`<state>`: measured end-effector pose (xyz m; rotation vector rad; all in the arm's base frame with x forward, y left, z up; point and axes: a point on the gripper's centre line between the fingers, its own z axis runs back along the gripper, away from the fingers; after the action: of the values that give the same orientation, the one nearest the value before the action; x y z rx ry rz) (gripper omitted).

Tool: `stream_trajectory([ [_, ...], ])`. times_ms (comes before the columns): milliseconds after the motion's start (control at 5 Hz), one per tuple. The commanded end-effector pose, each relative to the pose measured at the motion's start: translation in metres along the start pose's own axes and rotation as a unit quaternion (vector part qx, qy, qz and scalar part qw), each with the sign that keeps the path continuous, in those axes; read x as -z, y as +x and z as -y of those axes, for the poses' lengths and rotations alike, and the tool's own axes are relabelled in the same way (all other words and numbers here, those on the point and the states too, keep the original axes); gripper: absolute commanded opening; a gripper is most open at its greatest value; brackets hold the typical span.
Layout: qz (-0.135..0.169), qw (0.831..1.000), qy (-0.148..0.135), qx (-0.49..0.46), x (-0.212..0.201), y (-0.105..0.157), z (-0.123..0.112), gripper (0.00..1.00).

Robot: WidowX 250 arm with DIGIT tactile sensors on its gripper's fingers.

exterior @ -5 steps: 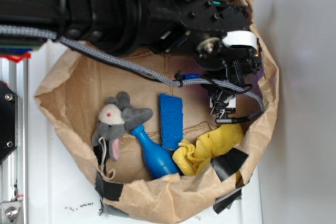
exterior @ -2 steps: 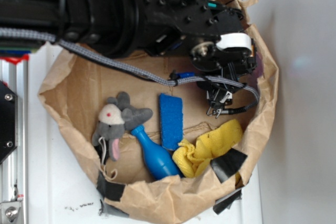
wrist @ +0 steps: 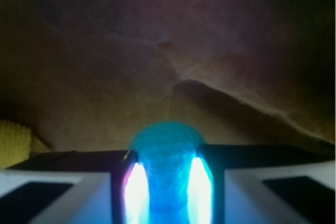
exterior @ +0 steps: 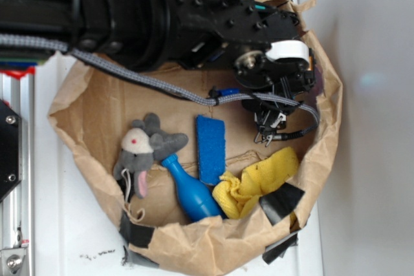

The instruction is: Grab the blue ball.

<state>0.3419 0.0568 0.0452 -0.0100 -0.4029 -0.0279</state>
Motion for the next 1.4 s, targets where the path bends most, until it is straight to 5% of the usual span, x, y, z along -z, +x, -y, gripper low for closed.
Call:
stream_trajectory([
  [0,0.022,0.999,-0.042,-0.008,-0.056,0.017,0.022,0.0],
  [400,-0.047,0.992,-0.118,-0.016,-0.128,0.011,0.032,0.0],
  [600,-0.048,0.99,-0.133,-0.003,-0.149,0.01,0.037,0.0],
  [1000,-0.125,0.989,-0.083,-0.011,-0.167,0.007,0.048,0.0],
  [1200,-0.134,0.991,-0.01,-0.023,-0.162,0.006,0.039,0.0],
])
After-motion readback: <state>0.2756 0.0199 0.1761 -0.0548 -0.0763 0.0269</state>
